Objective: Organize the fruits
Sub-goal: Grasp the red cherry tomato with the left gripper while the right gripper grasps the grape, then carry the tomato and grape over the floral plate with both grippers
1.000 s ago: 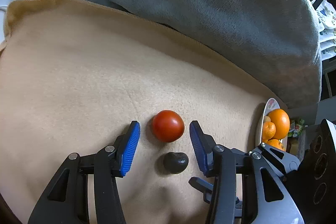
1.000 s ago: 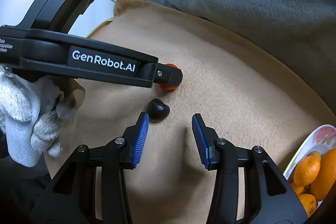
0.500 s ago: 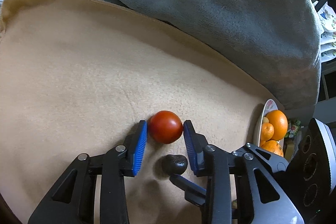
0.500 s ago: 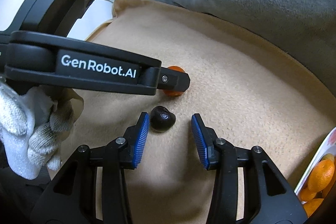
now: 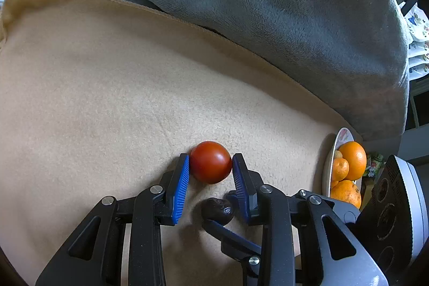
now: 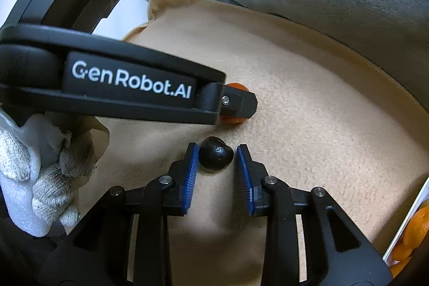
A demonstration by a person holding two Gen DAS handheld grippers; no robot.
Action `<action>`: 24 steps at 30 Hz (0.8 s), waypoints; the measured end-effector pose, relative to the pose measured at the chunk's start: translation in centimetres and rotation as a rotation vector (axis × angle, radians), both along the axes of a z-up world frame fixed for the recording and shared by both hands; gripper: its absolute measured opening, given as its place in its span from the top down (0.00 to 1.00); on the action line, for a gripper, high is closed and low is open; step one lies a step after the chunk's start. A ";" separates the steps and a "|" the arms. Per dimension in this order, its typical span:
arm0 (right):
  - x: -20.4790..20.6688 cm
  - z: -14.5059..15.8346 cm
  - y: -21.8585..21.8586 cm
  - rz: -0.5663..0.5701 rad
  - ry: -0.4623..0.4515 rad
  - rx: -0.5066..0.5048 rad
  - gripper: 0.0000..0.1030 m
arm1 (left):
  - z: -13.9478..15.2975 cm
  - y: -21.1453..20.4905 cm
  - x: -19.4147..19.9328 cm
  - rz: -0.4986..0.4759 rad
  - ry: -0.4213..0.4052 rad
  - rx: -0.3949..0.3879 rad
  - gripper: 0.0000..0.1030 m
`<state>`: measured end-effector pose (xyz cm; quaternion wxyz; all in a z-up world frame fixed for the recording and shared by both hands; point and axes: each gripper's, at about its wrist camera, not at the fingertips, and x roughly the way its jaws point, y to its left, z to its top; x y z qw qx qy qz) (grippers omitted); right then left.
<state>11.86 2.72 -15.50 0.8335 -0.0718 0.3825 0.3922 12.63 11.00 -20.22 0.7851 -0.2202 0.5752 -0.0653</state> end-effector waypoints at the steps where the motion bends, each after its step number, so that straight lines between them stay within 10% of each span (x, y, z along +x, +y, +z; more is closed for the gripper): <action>1: 0.0 0.0 0.0 0.000 0.001 0.001 0.70 | 0.0 0.1 0.0 0.002 0.000 -0.002 0.70; 24: -0.6 1.5 -3.4 -0.025 -0.007 0.054 0.75 | 1.1 -0.9 -0.2 -0.001 -0.012 0.016 0.70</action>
